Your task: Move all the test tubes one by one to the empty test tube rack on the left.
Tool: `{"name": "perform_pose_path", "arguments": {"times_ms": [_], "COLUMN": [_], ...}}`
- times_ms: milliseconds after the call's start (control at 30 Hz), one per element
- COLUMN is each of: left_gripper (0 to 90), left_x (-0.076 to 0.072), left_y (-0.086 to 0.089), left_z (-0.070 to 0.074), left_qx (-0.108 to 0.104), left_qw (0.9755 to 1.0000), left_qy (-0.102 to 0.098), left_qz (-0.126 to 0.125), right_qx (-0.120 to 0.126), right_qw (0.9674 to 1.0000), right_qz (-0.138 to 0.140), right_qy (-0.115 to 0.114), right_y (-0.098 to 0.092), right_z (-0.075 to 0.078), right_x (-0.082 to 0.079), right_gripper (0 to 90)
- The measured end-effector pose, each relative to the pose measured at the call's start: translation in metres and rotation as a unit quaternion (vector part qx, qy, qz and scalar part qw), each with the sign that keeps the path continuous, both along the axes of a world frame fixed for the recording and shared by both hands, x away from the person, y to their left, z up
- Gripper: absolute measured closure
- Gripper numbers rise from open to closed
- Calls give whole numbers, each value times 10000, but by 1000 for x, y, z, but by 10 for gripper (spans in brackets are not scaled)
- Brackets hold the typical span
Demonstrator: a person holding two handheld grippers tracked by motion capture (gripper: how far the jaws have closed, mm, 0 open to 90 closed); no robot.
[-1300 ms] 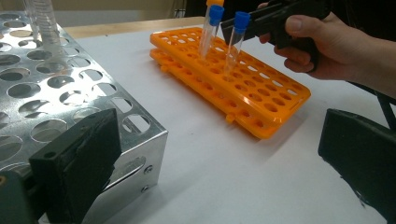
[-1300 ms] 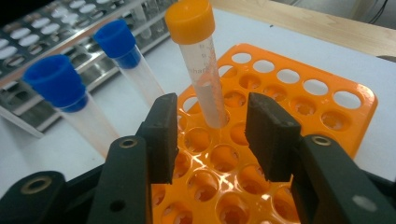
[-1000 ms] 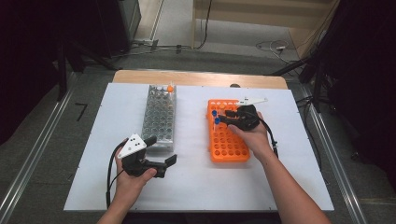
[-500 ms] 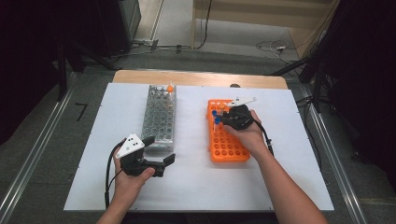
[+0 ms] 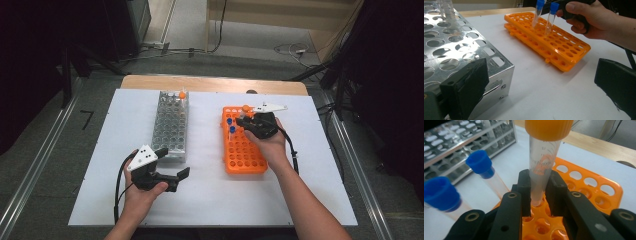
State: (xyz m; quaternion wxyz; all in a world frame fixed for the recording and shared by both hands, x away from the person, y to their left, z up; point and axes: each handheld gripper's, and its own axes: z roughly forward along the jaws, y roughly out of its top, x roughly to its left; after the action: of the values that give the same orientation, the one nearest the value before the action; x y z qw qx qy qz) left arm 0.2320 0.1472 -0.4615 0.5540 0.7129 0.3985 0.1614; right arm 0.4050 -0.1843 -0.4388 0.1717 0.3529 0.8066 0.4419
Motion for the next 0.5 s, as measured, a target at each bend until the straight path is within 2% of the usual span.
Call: {"name": "perform_pose_path", "arguments": {"times_ms": [133,200,367,400,500], "left_gripper": [0,0,0,0,0], "left_x": [0,0,1,2,1], "left_y": [-1,-3,-6,-7,-9], "left_z": [1,1,0,1,3], "left_qx": [8,38,45,-71,-155], "left_qw": [10000,10000,10000,9999,9998], "left_qy": [-20,-15,-3,47,33], "left_qz": [-12,-36,-65,-104,-150], "right_qx": [25,115,150,170,152], "right_qw": [10000,9998,9997,9997,9997], "right_qz": [20,107,165,182,192], "right_qy": [-62,-89,-48,-50,-67], "right_y": [-5,-11,-22,-24,-31], "right_z": [5,9,11,11,12], "right_x": [-7,-14,-29,-32,-43], "right_gripper": [731,731,731,731,731]}}
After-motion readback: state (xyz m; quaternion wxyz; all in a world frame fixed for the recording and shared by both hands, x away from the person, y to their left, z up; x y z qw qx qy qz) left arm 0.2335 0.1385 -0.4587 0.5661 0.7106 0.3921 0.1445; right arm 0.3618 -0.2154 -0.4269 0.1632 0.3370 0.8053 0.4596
